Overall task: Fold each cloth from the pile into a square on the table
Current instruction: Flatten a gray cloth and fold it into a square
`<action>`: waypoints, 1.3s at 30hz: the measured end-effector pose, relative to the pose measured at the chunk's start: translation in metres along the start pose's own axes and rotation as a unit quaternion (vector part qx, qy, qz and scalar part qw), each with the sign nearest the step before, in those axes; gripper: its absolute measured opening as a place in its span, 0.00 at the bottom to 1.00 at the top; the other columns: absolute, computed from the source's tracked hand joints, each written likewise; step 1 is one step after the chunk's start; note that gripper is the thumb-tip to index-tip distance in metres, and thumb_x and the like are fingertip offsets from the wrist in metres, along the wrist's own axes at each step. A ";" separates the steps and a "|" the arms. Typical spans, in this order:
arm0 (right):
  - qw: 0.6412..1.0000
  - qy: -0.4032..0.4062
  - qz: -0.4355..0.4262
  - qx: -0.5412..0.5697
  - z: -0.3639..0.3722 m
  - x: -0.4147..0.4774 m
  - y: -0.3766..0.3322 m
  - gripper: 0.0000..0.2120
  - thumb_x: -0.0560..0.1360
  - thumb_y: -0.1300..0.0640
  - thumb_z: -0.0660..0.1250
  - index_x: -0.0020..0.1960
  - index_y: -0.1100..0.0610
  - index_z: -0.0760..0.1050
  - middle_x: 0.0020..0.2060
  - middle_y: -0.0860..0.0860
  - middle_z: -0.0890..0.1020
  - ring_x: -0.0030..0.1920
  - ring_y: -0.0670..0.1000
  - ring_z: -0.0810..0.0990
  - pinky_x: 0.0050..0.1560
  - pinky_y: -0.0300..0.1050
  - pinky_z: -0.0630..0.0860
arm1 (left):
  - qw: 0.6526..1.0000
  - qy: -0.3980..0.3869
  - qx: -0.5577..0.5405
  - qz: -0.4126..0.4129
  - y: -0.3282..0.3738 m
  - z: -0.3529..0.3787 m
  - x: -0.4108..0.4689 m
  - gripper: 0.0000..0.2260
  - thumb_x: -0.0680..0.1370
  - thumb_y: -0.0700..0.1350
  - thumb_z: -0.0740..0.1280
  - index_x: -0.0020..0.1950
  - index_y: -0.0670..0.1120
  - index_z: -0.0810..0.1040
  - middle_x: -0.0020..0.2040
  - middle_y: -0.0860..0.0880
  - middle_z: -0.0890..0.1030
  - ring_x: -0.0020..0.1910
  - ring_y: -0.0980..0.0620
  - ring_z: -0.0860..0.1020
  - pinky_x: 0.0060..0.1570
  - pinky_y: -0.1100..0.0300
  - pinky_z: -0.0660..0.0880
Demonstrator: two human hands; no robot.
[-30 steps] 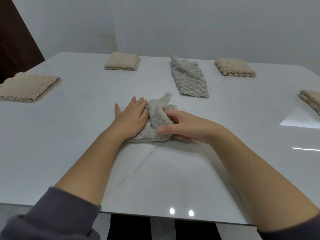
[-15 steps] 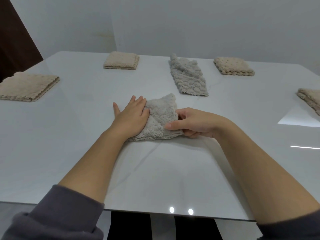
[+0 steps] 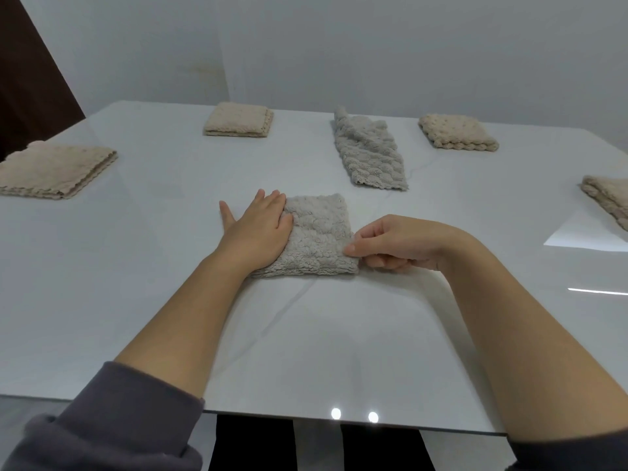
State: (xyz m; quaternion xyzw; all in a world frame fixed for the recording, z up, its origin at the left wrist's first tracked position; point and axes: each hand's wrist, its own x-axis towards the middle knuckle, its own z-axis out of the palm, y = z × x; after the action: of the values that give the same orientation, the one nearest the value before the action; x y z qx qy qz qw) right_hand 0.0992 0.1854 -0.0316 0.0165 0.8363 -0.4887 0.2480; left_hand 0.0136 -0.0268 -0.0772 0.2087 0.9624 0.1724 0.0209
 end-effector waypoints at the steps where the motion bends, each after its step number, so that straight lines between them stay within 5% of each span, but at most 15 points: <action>1: 1.000 -0.007 0.000 -0.006 -0.001 -0.001 0.000 0.14 0.75 0.50 0.70 0.37 0.56 0.72 0.27 0.49 0.72 0.27 0.48 0.58 0.30 0.42 0.55 | 1.000 0.005 0.002 0.001 0.001 -0.001 -0.001 0.22 0.84 0.50 0.45 0.77 0.46 0.57 0.78 0.53 0.56 0.78 0.54 0.48 0.70 0.36 0.33; 4: 0.999 -0.028 0.000 -0.034 0.000 -0.005 -0.003 0.13 0.74 0.52 0.71 0.37 0.55 0.70 0.26 0.49 0.73 0.27 0.48 0.59 0.26 0.36 0.60 | 0.999 0.036 0.017 -0.001 0.005 -0.002 -0.004 0.19 0.83 0.49 0.46 0.68 0.44 0.67 0.70 0.51 0.69 0.73 0.53 0.60 0.69 0.33 0.36; 8: 0.999 0.023 0.003 -0.042 0.000 -0.002 -0.001 0.11 0.79 0.56 0.64 0.38 0.55 0.70 0.30 0.50 0.77 0.25 0.48 0.69 0.29 0.40 0.63 | 0.990 0.032 0.126 -0.049 0.008 -0.012 -0.013 0.20 0.81 0.54 0.46 0.59 0.45 0.73 0.60 0.50 0.74 0.62 0.48 0.72 0.70 0.32 0.42; 12: 0.998 0.059 0.011 0.005 0.001 -0.004 -0.003 0.08 0.81 0.55 0.55 0.51 0.56 0.71 0.37 0.54 0.83 0.33 0.56 0.83 0.29 0.41 0.71 | 0.971 -0.008 0.210 -0.110 0.016 -0.045 -0.014 0.21 0.79 0.59 0.50 0.50 0.45 0.75 0.46 0.48 0.77 0.47 0.45 0.74 0.58 0.48 0.62; 14: 0.996 0.085 0.008 0.029 0.003 -0.003 -0.005 0.10 0.81 0.50 0.58 0.50 0.56 0.72 0.40 0.55 0.84 0.35 0.58 0.84 0.29 0.41 0.72 | 0.976 -0.002 0.188 -0.108 0.020 -0.055 -0.004 0.22 0.79 0.62 0.52 0.54 0.46 0.74 0.48 0.48 0.77 0.49 0.44 0.74 0.54 0.49 0.64; 17: 0.989 0.145 0.002 0.015 0.007 0.005 -0.003 0.13 0.79 0.45 0.62 0.47 0.55 0.71 0.41 0.54 0.84 0.33 0.55 0.84 0.27 0.40 0.69 | 0.999 0.016 0.051 0.009 0.022 -0.048 0.019 0.22 0.79 0.56 0.59 0.69 0.47 0.68 0.65 0.48 0.74 0.62 0.46 0.73 0.62 0.50 0.68; 20: 0.981 0.195 -0.016 -0.002 0.008 0.013 0.002 0.12 0.78 0.46 0.64 0.43 0.53 0.70 0.37 0.51 0.82 0.30 0.51 0.82 0.24 0.38 0.66 | 0.988 -0.084 0.000 0.128 0.027 -0.041 0.032 0.20 0.80 0.49 0.61 0.72 0.49 0.68 0.67 0.48 0.73 0.64 0.50 0.72 0.64 0.55 0.68; 25: 0.974 0.206 -0.082 0.040 0.004 0.012 0.000 0.12 0.78 0.51 0.65 0.39 0.53 0.68 0.32 0.49 0.77 0.31 0.49 0.80 0.29 0.44 0.75 | 0.978 -0.157 0.005 0.136 0.020 -0.048 0.033 0.13 0.79 0.54 0.63 0.57 0.47 0.78 0.53 0.51 0.77 0.54 0.51 0.75 0.57 0.54 0.71; 30: 0.952 0.236 -0.177 0.083 0.001 0.010 -0.004 0.06 0.76 0.58 0.70 0.48 0.55 0.72 0.32 0.48 0.76 0.30 0.44 0.76 0.32 0.40 0.75 | 0.976 -0.157 -0.073 0.134 0.007 -0.076 0.014 0.11 0.75 0.58 0.67 0.46 0.51 0.75 0.45 0.52 0.79 0.45 0.51 0.77 0.47 0.55 0.73; 35: 0.956 0.133 -0.170 0.200 0.007 0.005 -0.011 0.06 0.75 0.58 0.69 0.52 0.54 0.80 0.41 0.48 0.84 0.44 0.46 0.83 0.45 0.40 0.80 | 0.977 -0.066 -0.156 0.130 0.007 -0.097 -0.012 0.11 0.70 0.54 0.74 0.43 0.50 0.75 0.41 0.50 0.79 0.36 0.53 0.74 0.39 0.57 0.71; 39: 0.929 0.196 -0.222 0.220 0.012 0.001 -0.018 0.08 0.73 0.65 0.70 0.49 0.56 0.82 0.43 0.50 0.86 0.46 0.48 0.84 0.48 0.42 0.80 | 0.978 0.017 -0.168 0.124 0.006 -0.107 -0.032 0.12 0.68 0.50 0.77 0.39 0.52 0.73 0.36 0.54 0.77 0.33 0.54 0.72 0.34 0.56 0.71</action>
State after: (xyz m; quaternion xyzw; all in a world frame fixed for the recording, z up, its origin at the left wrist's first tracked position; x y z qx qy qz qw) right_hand 0.0988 0.1660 -0.0225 -0.0204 0.7220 -0.6901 -0.0455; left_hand 0.0331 -0.0699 0.0246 0.3165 0.8869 0.3361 0.0175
